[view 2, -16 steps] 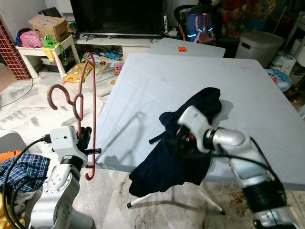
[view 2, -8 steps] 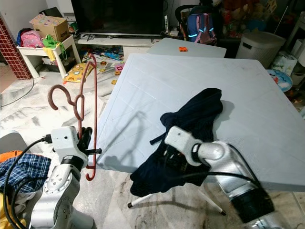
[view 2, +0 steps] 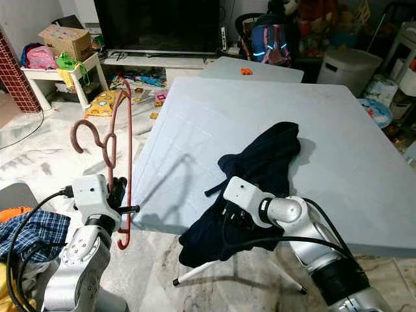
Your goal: Hang hanger
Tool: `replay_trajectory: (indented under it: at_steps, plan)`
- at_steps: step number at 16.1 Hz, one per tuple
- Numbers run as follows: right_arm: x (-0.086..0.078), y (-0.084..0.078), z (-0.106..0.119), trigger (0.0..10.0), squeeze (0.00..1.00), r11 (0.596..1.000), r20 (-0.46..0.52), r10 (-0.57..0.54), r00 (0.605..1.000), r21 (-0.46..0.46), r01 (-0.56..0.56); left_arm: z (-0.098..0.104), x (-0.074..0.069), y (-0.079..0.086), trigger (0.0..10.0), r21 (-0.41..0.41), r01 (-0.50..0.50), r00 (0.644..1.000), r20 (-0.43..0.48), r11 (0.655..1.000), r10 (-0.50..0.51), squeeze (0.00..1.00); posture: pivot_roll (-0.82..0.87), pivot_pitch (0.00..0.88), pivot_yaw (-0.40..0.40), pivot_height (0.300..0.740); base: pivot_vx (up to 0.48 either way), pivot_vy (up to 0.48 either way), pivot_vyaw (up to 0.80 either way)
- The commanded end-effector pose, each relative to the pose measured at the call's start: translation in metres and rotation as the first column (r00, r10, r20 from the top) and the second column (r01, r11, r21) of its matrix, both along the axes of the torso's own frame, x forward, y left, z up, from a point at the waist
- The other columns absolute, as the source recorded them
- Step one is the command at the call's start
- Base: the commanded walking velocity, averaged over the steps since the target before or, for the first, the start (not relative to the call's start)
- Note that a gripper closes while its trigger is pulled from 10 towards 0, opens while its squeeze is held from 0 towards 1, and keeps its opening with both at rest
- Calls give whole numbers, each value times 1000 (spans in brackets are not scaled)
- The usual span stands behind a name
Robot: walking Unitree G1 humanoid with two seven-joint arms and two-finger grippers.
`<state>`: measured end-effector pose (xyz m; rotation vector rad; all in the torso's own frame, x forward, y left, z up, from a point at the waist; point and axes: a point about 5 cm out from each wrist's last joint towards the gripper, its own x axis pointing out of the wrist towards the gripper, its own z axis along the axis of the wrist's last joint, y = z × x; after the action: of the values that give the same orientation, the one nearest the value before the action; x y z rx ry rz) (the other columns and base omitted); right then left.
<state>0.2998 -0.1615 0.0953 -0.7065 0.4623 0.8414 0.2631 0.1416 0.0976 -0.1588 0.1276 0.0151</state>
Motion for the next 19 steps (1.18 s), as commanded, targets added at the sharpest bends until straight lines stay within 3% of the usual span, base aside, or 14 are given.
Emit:
replay_trajectory:
  at_steps: [1,6,9,15,19]
  plan:
    - [-8,-23,-26,0,0,991,-89,-94,992,-107,84,0,1,0,10000,-2,2,1000,-7,1000,-2,0,-132,0,17,740,0,0,0]
    - [0,-32,-38,0,0,958,-115,-285,952,3,287,0,2,0,10000,1,1,1000,-7,1000,-1,0,-128,0,18,740,0,0,0]
    - [2,-36,-46,0,0,899,-154,-418,895,71,432,0,2,1,10000,2,3,1000,-7,1000,-3,0,-130,0,21,740,0,0,0]
    - [10,-35,-47,0,0,852,-162,-487,858,128,507,3,2,-2,10000,-32,25,1000,12,999,-25,0,-128,0,18,740,0,0,0]
    - [16,-21,-46,0,0,821,-168,-512,842,190,538,2,3,-2,10000,-32,27,1000,8,999,-27,0,-126,0,15,740,0,0,0]
